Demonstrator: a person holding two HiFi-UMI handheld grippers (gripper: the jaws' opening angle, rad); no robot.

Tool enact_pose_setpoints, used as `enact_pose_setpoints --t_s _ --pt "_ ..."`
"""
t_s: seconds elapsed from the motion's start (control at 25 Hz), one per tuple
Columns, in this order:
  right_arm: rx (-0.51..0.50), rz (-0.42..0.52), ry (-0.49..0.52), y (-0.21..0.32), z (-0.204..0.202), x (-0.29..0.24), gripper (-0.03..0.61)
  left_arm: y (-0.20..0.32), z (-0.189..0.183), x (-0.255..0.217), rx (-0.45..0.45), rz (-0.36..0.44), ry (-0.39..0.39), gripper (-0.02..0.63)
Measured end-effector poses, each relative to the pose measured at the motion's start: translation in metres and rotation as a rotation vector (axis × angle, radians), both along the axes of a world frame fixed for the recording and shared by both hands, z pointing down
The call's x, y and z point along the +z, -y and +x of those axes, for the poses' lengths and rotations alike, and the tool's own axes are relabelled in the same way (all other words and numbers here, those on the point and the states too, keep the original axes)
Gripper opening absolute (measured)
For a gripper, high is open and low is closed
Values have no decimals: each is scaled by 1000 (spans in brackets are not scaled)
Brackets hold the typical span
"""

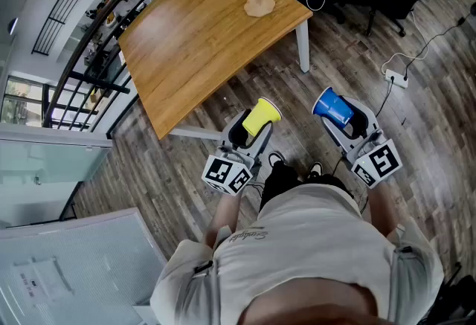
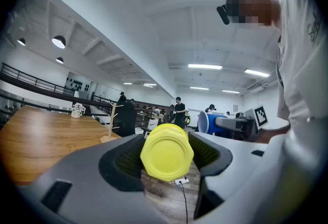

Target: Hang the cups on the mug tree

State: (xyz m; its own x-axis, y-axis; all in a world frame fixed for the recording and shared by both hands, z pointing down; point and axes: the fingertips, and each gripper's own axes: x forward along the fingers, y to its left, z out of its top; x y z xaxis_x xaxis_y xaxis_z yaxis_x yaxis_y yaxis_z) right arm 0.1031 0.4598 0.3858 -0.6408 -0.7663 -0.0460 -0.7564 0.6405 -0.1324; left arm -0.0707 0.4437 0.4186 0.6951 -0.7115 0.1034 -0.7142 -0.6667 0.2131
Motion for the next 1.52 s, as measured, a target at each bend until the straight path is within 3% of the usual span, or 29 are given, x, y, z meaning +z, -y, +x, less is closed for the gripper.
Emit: enact_pose_setpoints --t_s 0.4,0.72,1.04,1.52 --pt "11 -20 27 24 -11 -2 225 21 -17 -4 -11 4 -18 273" --pt "9 -14 4 64 -45 -16 225 70 -56 -8 -29 -4 -50 273" --pt "56 29 -85 102 -92 -33 225 121 -93 -22 41 38 -61 273" --pt "96 -40 -130 124 -146 -13 227 156 -143 13 111 -25 -104 273"
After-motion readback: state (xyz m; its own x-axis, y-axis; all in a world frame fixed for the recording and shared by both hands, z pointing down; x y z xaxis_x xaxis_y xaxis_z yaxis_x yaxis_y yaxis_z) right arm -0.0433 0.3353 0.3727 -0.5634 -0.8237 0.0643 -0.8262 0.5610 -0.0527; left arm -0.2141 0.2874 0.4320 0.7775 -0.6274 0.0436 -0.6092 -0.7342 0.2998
